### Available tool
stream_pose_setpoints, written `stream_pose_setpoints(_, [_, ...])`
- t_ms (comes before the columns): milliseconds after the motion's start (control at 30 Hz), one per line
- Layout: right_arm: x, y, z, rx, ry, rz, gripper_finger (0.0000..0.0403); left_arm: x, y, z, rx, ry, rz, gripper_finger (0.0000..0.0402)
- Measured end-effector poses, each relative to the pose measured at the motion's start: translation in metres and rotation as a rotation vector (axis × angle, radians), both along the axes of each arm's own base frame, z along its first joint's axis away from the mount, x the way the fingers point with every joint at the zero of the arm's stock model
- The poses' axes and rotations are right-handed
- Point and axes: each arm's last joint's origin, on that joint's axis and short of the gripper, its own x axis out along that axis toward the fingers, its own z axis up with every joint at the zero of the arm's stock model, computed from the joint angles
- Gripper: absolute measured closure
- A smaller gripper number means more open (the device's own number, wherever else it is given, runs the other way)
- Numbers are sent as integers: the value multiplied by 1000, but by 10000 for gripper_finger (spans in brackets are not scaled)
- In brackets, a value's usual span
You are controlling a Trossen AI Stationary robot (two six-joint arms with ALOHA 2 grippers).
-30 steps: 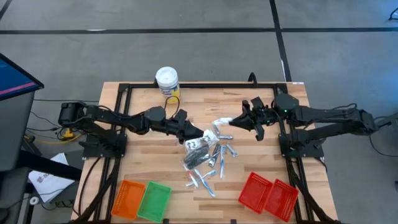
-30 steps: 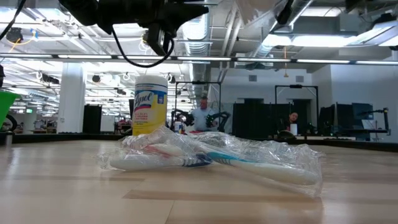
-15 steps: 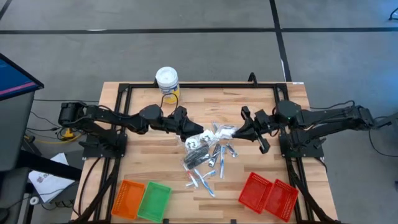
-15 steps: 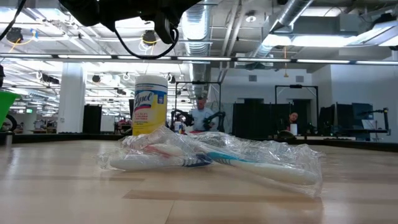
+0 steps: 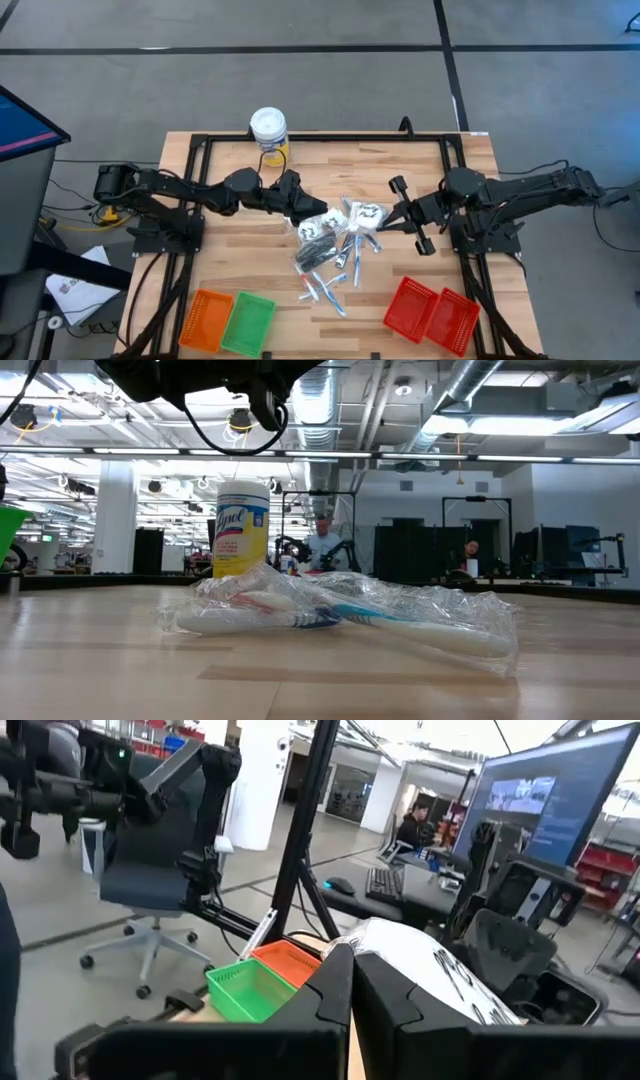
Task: Pick & Place Travel size toiletries
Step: Put the cotton pods into the left red basket
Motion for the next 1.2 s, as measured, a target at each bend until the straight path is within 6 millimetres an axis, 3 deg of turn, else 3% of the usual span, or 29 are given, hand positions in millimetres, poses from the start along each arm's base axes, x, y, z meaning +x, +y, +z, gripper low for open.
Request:
stream_pose_setpoints(233, [0, 7, 14, -101, -14, 29, 403, 0, -3, 1, -5, -9, -51, 284])
stream_pose_setpoints(467, [9, 11, 32, -193, 88, 10, 403, -2, -7, 8, 23, -93, -45, 284])
stream_pose_setpoints(800, [11, 11, 33, -195, 83, 10, 403, 1, -11, 6, 48, -99, -7, 272])
stream_pose_setpoints(1033, [11, 11, 33, -195, 87, 6, 403, 30, -31, 0, -16, -108, -73, 220])
stream_pose_setpoints(1200, [11, 11, 33, -193, 89, 6, 403, 48, -26, -10, -30, -194, -8, 194])
